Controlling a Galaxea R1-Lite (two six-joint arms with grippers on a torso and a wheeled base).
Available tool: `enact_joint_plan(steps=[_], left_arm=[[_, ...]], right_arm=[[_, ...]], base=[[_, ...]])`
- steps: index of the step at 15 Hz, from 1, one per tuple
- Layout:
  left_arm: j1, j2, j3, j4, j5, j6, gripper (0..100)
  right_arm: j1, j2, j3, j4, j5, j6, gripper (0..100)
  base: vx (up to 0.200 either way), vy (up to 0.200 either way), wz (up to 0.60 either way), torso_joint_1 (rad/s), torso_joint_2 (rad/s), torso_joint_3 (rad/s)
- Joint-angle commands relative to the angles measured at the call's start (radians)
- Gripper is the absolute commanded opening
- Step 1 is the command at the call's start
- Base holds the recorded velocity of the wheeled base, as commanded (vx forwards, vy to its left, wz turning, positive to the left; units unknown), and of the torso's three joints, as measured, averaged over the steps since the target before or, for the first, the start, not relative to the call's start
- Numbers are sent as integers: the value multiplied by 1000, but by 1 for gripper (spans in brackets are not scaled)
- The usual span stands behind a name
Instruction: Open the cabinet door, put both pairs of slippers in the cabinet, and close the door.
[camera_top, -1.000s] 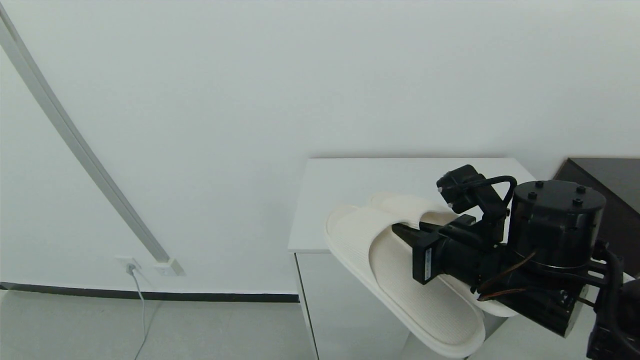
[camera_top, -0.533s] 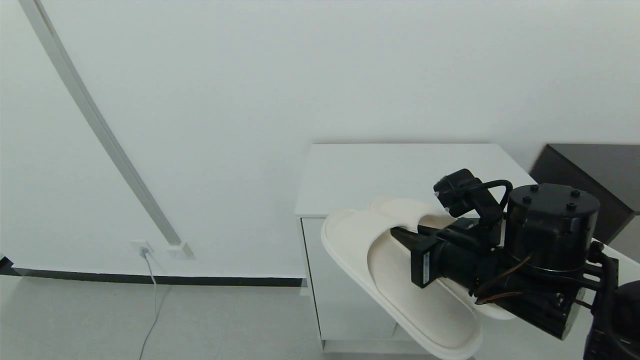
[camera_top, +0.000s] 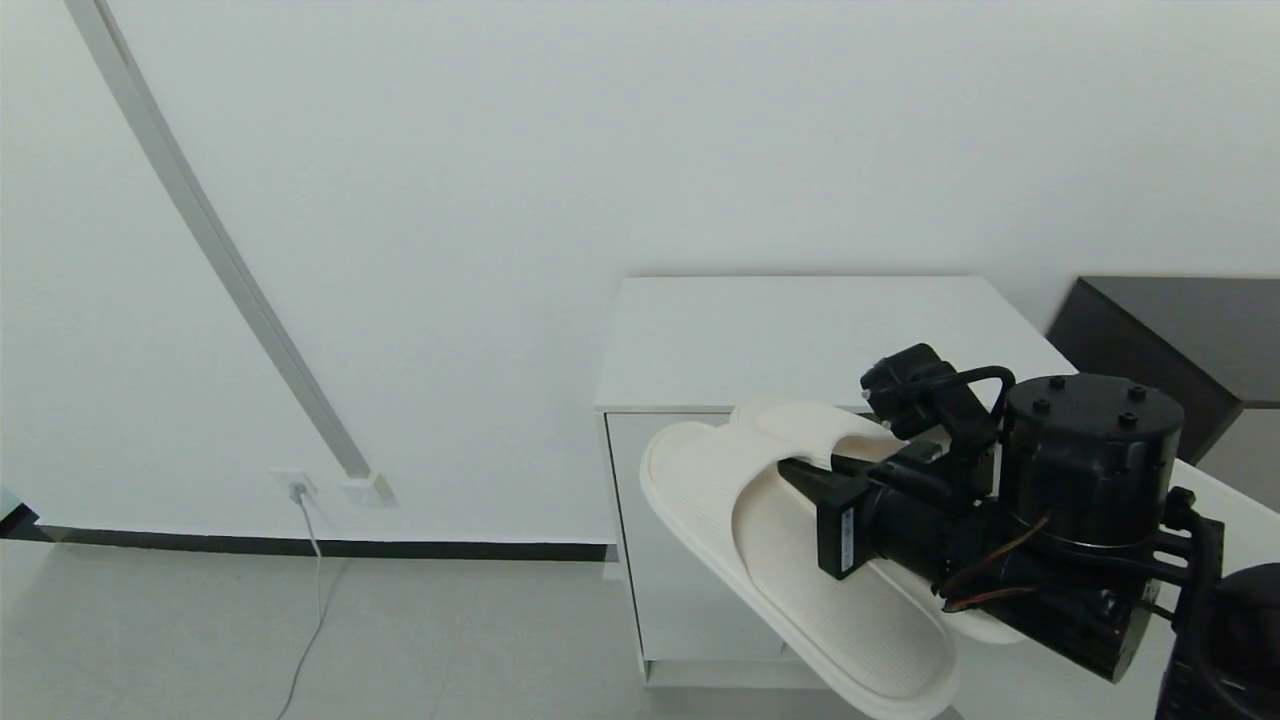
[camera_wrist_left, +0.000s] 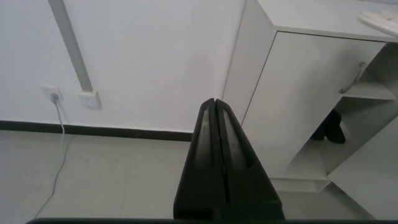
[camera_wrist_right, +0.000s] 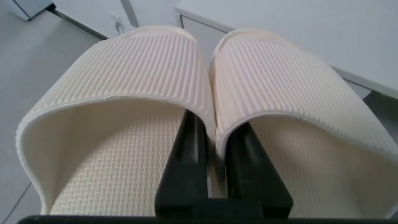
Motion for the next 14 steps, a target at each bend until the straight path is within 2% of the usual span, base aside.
enact_joint_plan(steps=[1, 9, 14], left_arm=[[0, 1, 0, 0, 1, 0, 0], [0, 1, 0, 0, 1, 0, 0], [0, 1, 0, 0, 1, 1, 0]], right_arm=[[0, 12, 0, -5, -1, 0, 0], [0, 22, 5, -23, -1, 0, 0], [-1, 19, 5, -23, -1, -1, 0]], base=[[0, 0, 0, 0, 0, 0], [0, 0, 0, 0, 0, 0], [0, -200, 0, 3, 0, 2]])
